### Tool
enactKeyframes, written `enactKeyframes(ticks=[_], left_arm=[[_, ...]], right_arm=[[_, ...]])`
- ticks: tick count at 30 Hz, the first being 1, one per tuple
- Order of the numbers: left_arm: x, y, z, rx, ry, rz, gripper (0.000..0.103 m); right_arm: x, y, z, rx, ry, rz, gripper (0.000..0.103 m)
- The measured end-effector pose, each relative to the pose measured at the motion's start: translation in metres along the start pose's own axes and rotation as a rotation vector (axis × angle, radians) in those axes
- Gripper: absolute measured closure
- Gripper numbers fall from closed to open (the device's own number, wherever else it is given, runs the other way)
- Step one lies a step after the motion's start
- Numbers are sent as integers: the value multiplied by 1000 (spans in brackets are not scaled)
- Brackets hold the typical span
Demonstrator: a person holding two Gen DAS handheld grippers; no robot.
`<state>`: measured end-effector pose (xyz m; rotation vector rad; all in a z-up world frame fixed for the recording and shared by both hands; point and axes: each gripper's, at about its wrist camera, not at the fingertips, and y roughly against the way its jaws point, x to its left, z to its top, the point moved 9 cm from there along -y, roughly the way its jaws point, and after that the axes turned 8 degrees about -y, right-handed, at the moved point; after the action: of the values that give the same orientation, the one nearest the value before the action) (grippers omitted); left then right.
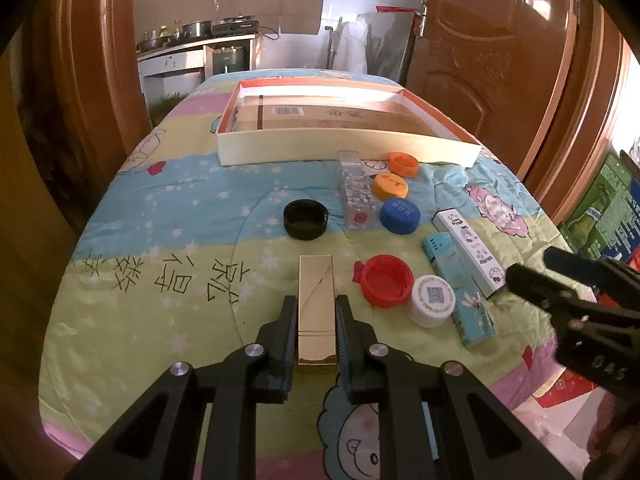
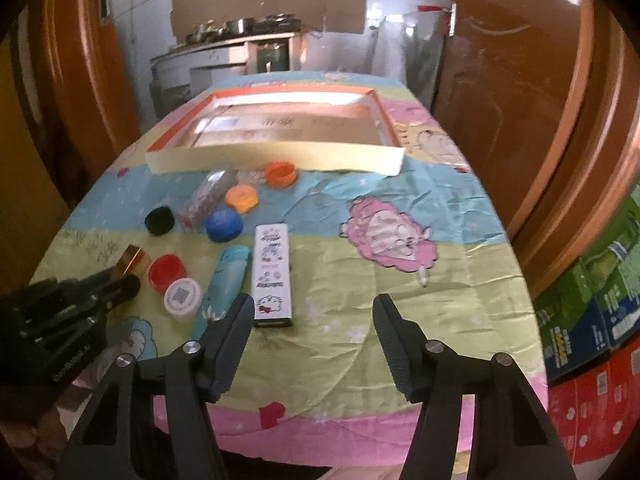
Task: Organize rigid objects
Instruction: 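Grasp the wooden block with the left tool while the right tool grasps the white Hello Kitty box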
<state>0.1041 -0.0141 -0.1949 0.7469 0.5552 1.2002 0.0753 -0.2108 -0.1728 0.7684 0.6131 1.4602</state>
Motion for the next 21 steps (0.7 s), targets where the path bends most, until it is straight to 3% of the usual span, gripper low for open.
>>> enactKeyframes(ticks=[8, 15, 17, 21], left_arm=[[5, 4, 3, -2, 31, -22, 85], [7, 9, 9, -22, 33, -21, 85], [8, 9, 10, -24, 37, -26, 85], [12, 12, 16, -30, 48, -23, 85]], right_arm=[[11, -23, 0, 44, 65, 0, 41], [22, -41, 9, 60, 113, 11, 61], [29, -44, 13, 58, 129, 20, 76], [34, -46, 17, 52, 131, 15, 77]])
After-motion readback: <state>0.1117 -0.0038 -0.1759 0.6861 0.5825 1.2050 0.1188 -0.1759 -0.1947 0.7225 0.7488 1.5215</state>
